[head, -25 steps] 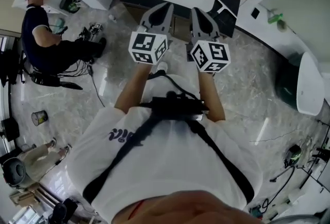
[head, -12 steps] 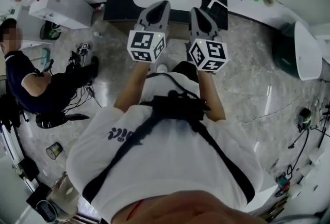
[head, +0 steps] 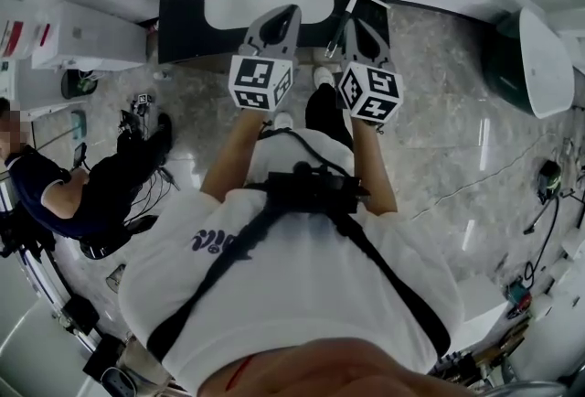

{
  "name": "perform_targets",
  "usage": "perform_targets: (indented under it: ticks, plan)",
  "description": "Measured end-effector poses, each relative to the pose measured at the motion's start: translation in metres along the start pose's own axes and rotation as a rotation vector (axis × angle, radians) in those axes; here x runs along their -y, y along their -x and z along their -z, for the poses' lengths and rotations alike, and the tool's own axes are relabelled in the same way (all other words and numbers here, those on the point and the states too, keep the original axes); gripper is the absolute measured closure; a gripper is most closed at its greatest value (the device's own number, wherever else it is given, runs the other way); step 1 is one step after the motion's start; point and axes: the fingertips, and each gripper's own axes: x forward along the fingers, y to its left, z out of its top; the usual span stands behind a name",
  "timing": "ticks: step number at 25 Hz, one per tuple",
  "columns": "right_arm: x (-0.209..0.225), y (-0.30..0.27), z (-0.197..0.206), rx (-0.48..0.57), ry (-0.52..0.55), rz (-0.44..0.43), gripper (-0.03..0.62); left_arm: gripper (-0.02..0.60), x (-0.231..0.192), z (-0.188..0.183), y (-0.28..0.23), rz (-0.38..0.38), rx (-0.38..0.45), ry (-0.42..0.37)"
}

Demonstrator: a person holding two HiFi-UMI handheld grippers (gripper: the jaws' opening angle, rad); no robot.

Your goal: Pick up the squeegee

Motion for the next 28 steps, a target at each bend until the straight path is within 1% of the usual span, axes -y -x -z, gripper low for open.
perform_targets:
  ticks: [3, 6, 9, 13, 14, 16, 18, 20, 22, 28]
  plan:
    - [0.033, -0.023, 0.014, -0.069, 0.002, 0.049, 0.594, 0.569, 0.001, 0.012, -0.03, 0.015, -0.028, -0.008]
    - [0.061, -0.048, 0.032, -0.144, -0.009, 0.08, 0.592, 0.569, -0.002, 0.028, -0.059, 0.025, -0.057, -0.009]
    - [0.086, -0.07, 0.057, -0.21, -0.035, 0.11, 0.592, 0.569, -0.006, 0.051, -0.086, 0.025, -0.101, 0.006]
    - [0.109, -0.097, 0.097, -0.305, -0.083, 0.125, 0.59, 0.569, -0.012, 0.077, -0.118, 0.029, -0.151, 0.018]
    - [0.113, -0.102, 0.108, -0.332, -0.092, 0.127, 0.56, 0.569, -0.012, 0.084, -0.125, 0.032, -0.164, 0.02]
    - [0.118, -0.111, 0.131, -0.386, -0.105, 0.132, 0.538, 0.569, -0.013, 0.1, -0.136, 0.035, -0.191, 0.028]
    - [0.122, -0.121, 0.151, -0.424, -0.112, 0.141, 0.503, 0.569, -0.017, 0.114, -0.144, 0.032, -0.216, 0.037]
    - [0.128, -0.132, 0.165, -0.428, -0.123, 0.15, 0.411, 0.569, -0.02, 0.127, -0.152, 0.026, -0.238, 0.049]
    - [0.137, -0.142, 0.178, -0.43, -0.137, 0.166, 0.368, 0.569, -0.023, 0.137, -0.159, 0.019, -0.253, 0.06]
    - [0.156, -0.168, 0.216, -0.5, -0.162, 0.243, 0.367, 0.569, -0.039, 0.164, -0.169, -0.007, -0.285, 0.075]
